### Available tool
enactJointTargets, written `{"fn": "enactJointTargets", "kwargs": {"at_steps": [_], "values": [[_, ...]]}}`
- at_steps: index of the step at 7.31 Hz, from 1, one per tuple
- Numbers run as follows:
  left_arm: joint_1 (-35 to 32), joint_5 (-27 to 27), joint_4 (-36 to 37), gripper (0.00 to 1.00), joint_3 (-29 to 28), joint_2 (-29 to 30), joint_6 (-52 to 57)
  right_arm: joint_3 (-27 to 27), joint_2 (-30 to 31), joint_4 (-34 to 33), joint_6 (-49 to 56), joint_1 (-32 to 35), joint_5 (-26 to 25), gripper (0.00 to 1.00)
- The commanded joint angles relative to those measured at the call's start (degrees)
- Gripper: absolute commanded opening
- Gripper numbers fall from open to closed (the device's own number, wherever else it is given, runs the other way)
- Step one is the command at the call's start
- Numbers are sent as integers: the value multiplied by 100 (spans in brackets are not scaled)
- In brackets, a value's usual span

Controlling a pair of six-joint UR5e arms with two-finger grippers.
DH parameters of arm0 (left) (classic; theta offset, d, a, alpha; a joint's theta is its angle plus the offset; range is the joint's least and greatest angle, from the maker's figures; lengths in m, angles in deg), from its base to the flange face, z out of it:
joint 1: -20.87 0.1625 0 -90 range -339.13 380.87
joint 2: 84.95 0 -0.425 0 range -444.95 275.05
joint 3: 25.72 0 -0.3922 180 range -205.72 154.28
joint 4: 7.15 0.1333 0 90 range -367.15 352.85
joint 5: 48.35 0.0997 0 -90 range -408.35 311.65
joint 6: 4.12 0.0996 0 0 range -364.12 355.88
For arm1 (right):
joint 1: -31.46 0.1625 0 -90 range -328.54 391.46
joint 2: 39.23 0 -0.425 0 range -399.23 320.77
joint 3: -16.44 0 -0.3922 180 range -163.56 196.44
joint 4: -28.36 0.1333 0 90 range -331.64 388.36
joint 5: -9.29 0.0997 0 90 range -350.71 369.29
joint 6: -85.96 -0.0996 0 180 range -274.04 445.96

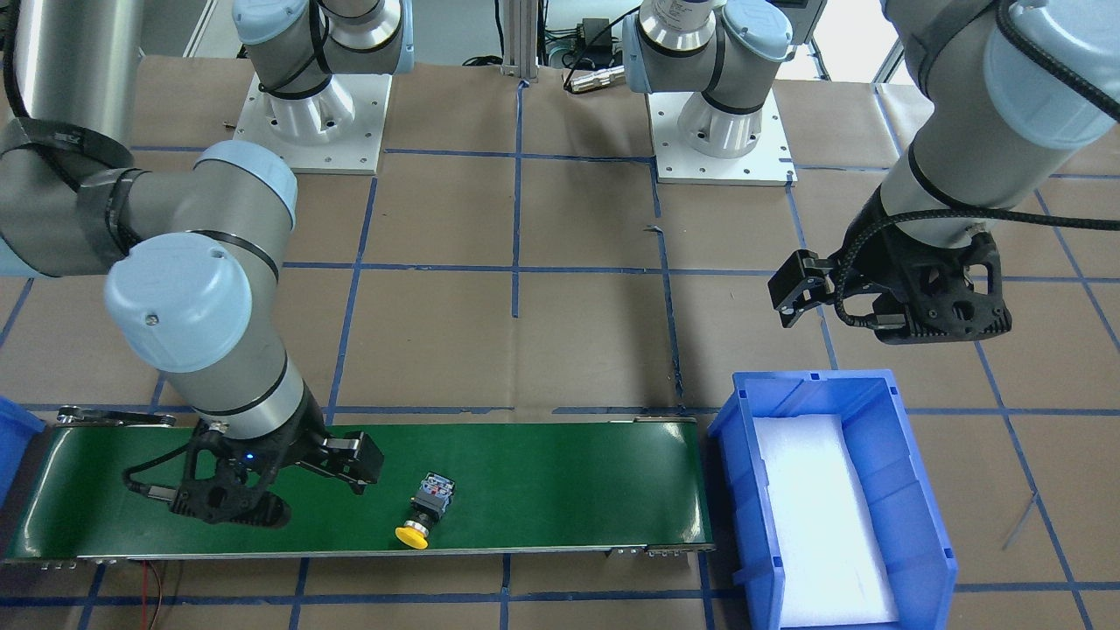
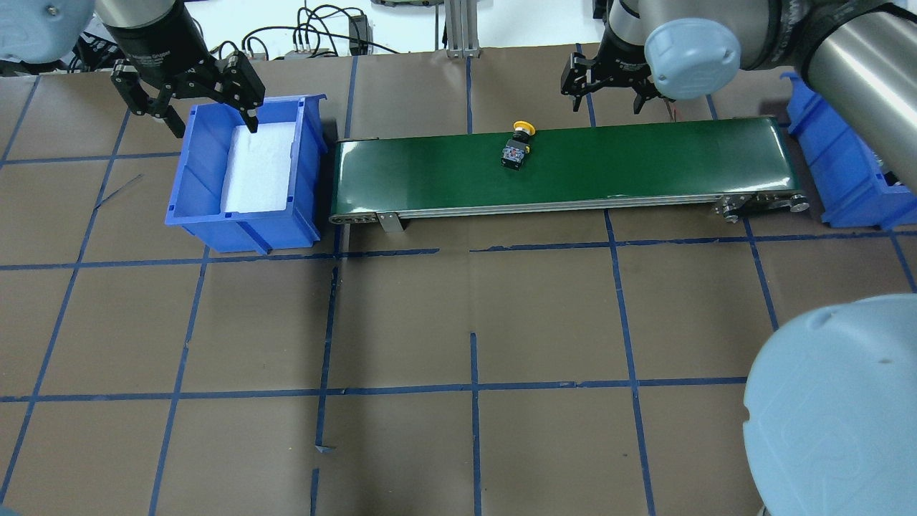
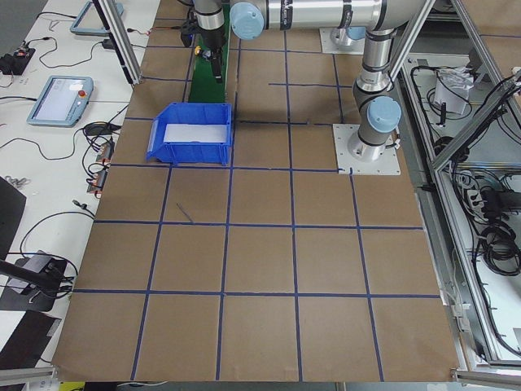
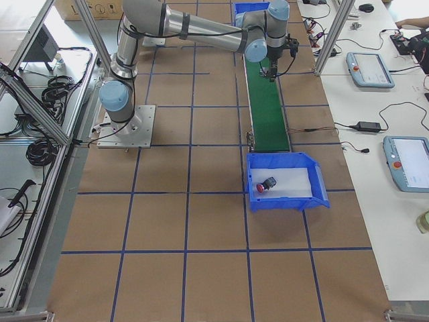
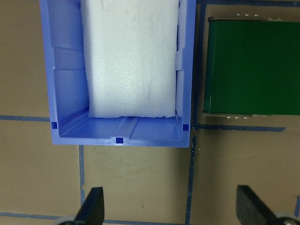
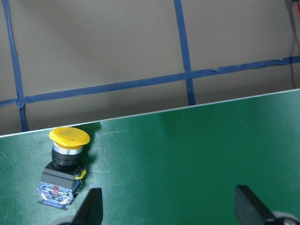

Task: Transport two buttons from left to right
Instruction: 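Move the right gripper over the yellow button on the belt and grasp it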

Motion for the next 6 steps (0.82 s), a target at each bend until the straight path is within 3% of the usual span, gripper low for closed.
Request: {"fn": "enactJointTargets", "kwargs": {"at_steps": [1,6], "values": [[-60,50,-13,100,14,-70,-170,30,-320,-413,-288,225,28,98],[-60,41,-4,100,23,-88,-171,206,-515,-371,-315,287,37,97]]}}
